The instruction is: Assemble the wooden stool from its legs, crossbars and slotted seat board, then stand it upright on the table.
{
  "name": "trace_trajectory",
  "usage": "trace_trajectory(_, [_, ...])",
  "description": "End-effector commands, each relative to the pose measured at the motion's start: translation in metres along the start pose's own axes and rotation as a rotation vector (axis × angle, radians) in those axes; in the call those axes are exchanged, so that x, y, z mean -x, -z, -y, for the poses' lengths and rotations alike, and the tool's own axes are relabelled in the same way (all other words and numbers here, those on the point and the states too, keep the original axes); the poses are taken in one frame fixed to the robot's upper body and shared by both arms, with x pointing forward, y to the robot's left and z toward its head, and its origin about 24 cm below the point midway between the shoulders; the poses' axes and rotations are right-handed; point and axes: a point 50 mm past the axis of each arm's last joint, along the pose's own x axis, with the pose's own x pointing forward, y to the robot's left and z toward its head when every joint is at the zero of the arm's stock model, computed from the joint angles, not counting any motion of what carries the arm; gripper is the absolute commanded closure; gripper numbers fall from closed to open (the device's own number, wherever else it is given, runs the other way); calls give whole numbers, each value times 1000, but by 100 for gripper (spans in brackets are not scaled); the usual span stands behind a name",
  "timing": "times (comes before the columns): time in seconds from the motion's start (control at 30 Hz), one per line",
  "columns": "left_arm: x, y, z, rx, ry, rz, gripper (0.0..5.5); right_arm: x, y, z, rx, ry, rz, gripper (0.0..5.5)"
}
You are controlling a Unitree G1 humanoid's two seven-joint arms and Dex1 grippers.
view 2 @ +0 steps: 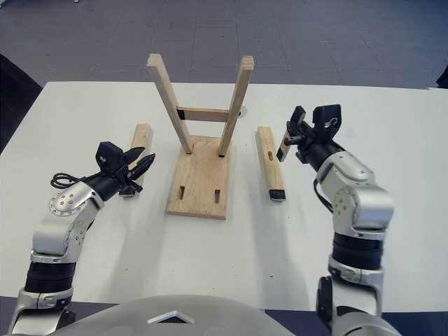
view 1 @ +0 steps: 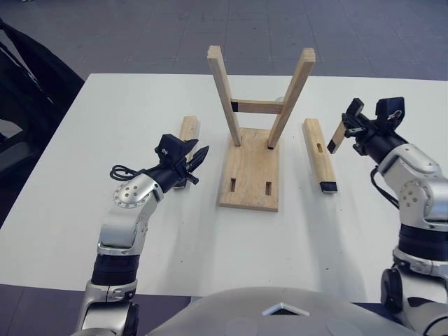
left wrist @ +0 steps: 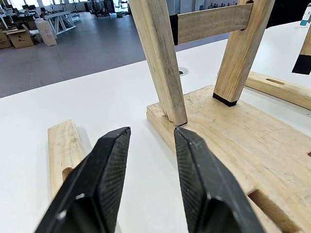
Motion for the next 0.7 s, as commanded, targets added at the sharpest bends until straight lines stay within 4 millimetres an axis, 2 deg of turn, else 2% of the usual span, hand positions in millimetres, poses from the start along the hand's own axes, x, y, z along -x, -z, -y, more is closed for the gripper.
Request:
trace_trajectory(0.03, [0,1,1,12,-3,-1,383,-8,-5,3,-57,101,83,509])
trace_trajectory(0.2, [1,3,3,14,1,-6,383,-13,-5,6,-81,124,113,509])
trace_trajectory(0.33, [1,4,5,15,1,-6,383,-19,-10,0,-143,97,137,509])
trace_trajectory(0.7, [2,6,6,18,4,-10,383,-20,9,0,-152,107,70,509])
